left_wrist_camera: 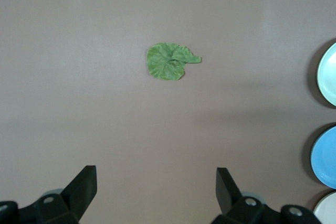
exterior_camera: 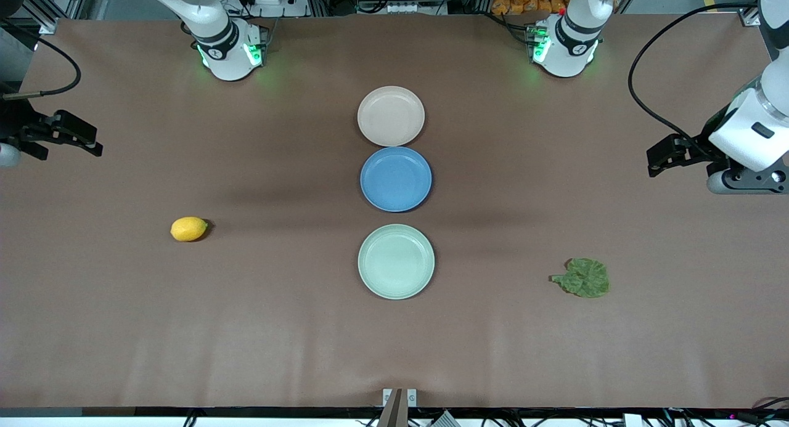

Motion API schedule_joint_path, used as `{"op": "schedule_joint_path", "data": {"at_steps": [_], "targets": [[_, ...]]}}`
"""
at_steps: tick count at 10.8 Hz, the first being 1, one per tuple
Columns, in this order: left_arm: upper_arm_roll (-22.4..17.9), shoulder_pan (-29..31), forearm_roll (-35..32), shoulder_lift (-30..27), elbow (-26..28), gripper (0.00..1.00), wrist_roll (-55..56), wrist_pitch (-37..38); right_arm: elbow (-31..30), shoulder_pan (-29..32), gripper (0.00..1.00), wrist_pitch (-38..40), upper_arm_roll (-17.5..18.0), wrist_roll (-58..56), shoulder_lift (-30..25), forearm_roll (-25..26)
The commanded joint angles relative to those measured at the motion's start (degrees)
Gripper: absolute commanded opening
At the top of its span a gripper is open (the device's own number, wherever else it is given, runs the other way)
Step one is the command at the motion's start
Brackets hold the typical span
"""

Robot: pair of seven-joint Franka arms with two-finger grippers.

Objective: Place lemon and lettuce in plates
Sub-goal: 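Move the left gripper toward the lettuce while the right gripper starts moving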

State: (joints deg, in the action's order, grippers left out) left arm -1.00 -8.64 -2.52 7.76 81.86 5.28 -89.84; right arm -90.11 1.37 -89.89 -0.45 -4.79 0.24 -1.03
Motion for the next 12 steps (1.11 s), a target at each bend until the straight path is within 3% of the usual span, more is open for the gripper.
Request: {"op": "schedule_joint_path", "data": {"at_steps": [1, 10, 12], "targets": [[-0.14, 0.47, 1.29, -0.47, 0.06, 1.00, -1.94, -0.42, -1.12, 0.48, 1.00, -0.72, 0.28, 1.01, -1.30, -0.11], [-0.14, 1.60, 1.20, 1.81, 1.99, 1.00, -2.03, -1.56, -1.12, 0.83, 1.00, -0.63, 0.28, 1.01, -1.39, -0.03], [-0.05, 2.40, 1.29, 4.01, 5.92, 1.00, -2.12, -6.62, -1.12, 0.74, 1.00, -0.81, 0.37, 1.01, -1.39, -0.11]]}}
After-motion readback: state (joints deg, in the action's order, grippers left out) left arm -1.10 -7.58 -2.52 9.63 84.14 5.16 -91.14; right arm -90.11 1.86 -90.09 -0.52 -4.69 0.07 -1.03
